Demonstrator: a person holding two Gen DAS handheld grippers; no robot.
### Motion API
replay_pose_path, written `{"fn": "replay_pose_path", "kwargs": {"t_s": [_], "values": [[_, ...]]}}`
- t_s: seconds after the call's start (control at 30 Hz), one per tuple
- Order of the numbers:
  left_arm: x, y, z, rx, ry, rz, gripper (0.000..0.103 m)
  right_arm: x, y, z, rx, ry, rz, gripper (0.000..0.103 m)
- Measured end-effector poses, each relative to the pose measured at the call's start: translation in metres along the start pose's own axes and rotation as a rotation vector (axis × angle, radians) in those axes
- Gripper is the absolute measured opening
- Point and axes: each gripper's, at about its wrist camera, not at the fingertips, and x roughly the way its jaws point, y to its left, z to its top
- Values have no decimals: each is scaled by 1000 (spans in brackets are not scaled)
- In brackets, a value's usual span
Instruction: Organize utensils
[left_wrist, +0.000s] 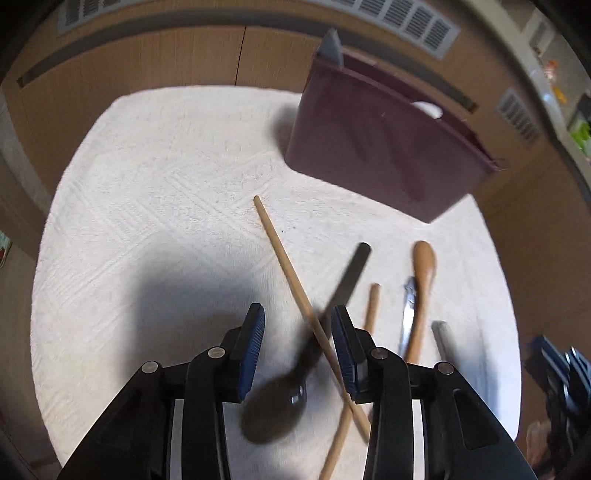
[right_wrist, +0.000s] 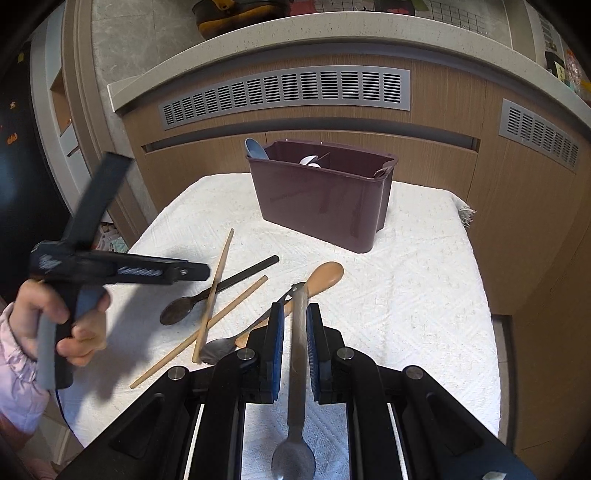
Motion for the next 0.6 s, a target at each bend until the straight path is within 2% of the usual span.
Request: {"fn": "replay_pose_path", "kwargs": {"t_s": [0.07, 0.13, 0.2, 0.27, 0.33, 0.43, 0.6], "values": [[16, -7, 12, 22, 41, 39, 39, 2, -1, -2, 1, 3, 1, 11], [22, -16, 21, 63, 35, 96, 39, 5, -2, -3, -2, 14, -1, 11], [26, -24, 23, 96, 22, 125, 35, 10, -5, -7, -2, 38, 0, 11], [26, -30, 18, 145, -13, 174, 13, 17, -8, -10, 8, 68, 14, 12], [23, -29, 10, 152, -40, 153, 6, 27, -10, -15, 23, 104, 33, 16], [8, -24, -9, 136, -89, 89, 6, 43, -5, -24, 13, 161, 34, 22], [-34, -19, -39, 105, -231, 3, 6, 65, 4, -32, -15, 213, -20, 29]]}}
